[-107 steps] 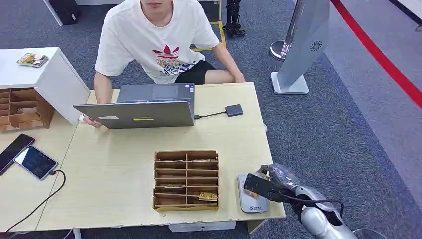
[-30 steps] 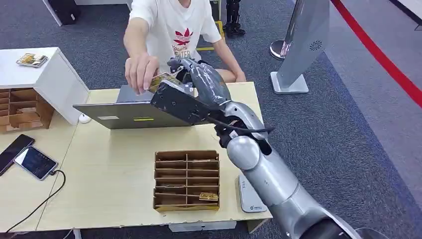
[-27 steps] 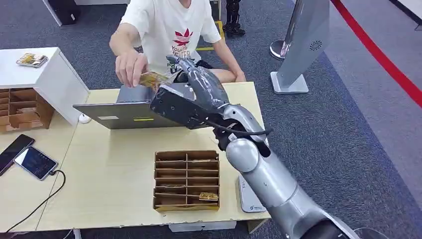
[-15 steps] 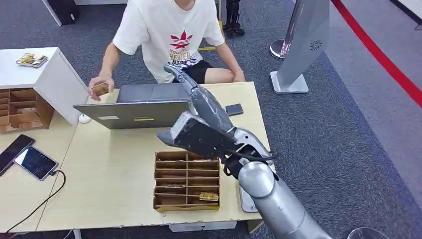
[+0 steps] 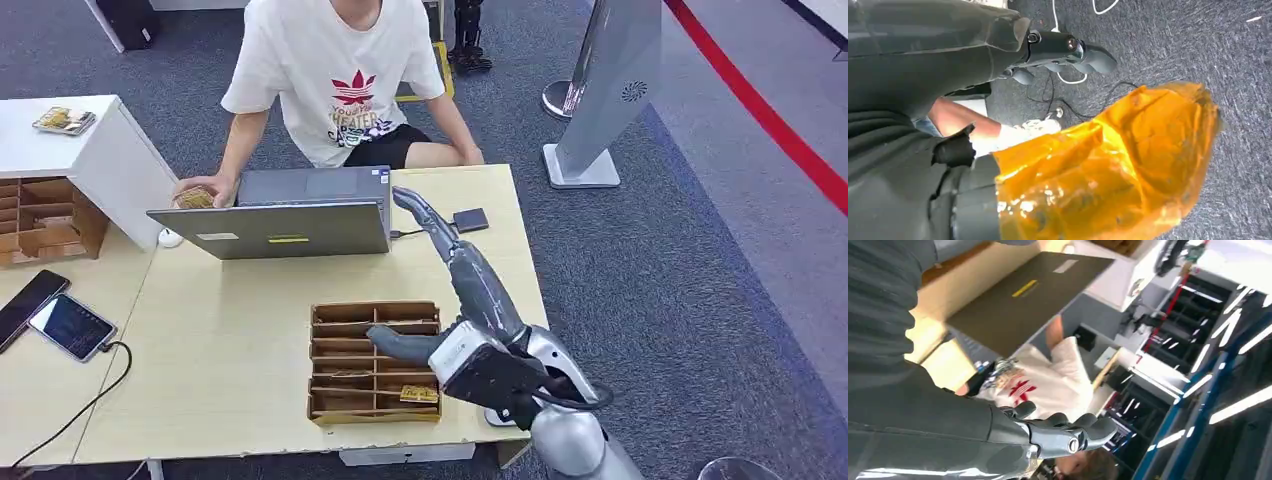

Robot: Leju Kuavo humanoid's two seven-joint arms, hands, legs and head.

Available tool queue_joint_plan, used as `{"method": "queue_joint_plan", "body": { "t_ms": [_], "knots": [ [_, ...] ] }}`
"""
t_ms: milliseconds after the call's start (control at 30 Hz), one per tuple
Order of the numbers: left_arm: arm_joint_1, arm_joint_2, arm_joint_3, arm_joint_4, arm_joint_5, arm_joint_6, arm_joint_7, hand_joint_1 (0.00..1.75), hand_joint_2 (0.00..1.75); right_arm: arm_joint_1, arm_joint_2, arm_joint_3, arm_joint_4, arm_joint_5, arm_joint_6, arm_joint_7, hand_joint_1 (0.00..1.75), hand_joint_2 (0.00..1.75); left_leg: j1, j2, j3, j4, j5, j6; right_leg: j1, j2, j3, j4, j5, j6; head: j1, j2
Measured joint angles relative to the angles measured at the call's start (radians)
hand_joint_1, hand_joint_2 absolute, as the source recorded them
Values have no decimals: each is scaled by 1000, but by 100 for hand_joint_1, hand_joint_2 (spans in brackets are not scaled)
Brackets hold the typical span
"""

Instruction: Pass the card to the sensor for recognition and then transmit it.

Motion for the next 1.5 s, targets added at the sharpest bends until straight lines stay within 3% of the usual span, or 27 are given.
{"method": "queue_joint_plan", "body": {
  "t_ms": [233,267,300,500,1100,1367,1400,1433,1467,1500],
  "knots": [
    [20,-1,26,0,0,-1,0,0,0,35,-19,0,-10,34,-5,0,0,175,0,1,0,0,0,0,0,1,0,0,0,0,0,0],
    [32,-2,43,0,11,1,0,0,0,48,-26,0,-14,41,-7,0,0,175,0,1,0,0,0,0,0,1,0,0,0,0,0,0],
    [115,-6,140,-2,118,39,2,0,0,94,-48,-5,-24,55,-19,2,0,175,0,3,1,0,-1,0,0,3,-1,0,0,0,1,0],
    [180,-19,219,-1,206,77,3,0,0,116,-64,-8,-29,66,-18,6,0,175,2,5,0,0,-1,0,2,4,-2,-1,0,0,1,0],
    [207,-24,226,-1,330,160,3,0,0,132,-112,10,-20,137,-4,41,0,175,3,4,0,0,0,-1,3,4,-2,-1,0,0,1,0],
    [178,-18,155,-1,399,209,3,0,0,108,-144,51,9,248,32,109,2,175,3,4,0,0,0,-1,3,4,-1,-1,0,0,1,0],
    [174,-18,147,-1,409,217,3,0,0,106,-145,58,13,267,27,117,37,175,3,4,0,0,0,-1,3,4,-1,-1,0,0,1,0],
    [169,-17,134,-1,424,227,3,0,0,103,-145,64,19,291,18,128,124,175,3,4,0,0,0,-1,3,4,-1,-1,0,0,1,0],
    [163,-16,122,-1,436,235,3,0,0,100,-145,70,24,311,10,136,124,175,3,4,0,0,0,-1,3,4,-1,0,0,0,1,0],
    [157,-15,108,-1,448,244,3,0,0,96,-145,77,29,330,3,145,145,175,3,4,0,0,0,-1,3,4,-1,-1,0,0,1,0]
  ]
}}
